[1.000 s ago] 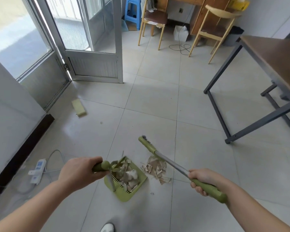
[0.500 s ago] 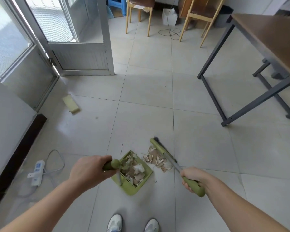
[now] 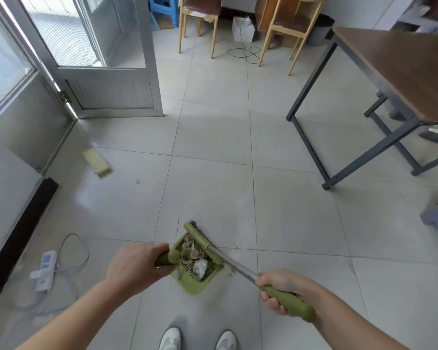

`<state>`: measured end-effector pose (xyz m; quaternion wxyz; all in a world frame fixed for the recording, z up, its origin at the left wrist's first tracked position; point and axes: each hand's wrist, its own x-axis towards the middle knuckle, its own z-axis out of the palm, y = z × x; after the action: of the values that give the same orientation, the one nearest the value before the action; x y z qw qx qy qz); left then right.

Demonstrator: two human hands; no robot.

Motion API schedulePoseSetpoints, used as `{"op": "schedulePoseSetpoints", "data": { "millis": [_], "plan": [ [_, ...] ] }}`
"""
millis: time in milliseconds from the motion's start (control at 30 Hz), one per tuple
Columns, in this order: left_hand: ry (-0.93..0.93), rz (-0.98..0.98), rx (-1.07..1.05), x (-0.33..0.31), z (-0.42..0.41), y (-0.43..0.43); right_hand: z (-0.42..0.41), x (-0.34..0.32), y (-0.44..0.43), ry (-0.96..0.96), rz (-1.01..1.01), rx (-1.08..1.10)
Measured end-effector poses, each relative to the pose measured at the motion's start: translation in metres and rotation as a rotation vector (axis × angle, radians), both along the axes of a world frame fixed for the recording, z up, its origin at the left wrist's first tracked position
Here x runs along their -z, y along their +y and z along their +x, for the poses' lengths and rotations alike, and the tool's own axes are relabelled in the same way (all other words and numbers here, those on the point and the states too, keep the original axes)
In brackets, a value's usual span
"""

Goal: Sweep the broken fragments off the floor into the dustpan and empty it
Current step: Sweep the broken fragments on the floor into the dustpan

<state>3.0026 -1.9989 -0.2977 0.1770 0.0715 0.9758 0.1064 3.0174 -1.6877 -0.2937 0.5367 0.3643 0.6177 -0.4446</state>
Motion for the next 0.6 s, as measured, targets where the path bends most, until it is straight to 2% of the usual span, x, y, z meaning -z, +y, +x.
{"op": "schedulePoseSetpoints", "data": {
  "millis": [200, 400, 600],
  "plan": [
    [0.046, 0.001, 0.001, 0.002, 0.003, -0.008, -0.005, -0.024, 0.013, -0.018, -0.084, 0.059],
    [0.078, 0.015, -0.083, -0.003, 0.015, -0.023, -0.018, -0.045, 0.020, 0.078, -0.043, 0.026],
    [0.101, 0.021, -0.202, 0.002, 0.043, -0.042, -0.055, -0.033, 0.013, 0.183, 0.046, -0.122]
  ]
}}
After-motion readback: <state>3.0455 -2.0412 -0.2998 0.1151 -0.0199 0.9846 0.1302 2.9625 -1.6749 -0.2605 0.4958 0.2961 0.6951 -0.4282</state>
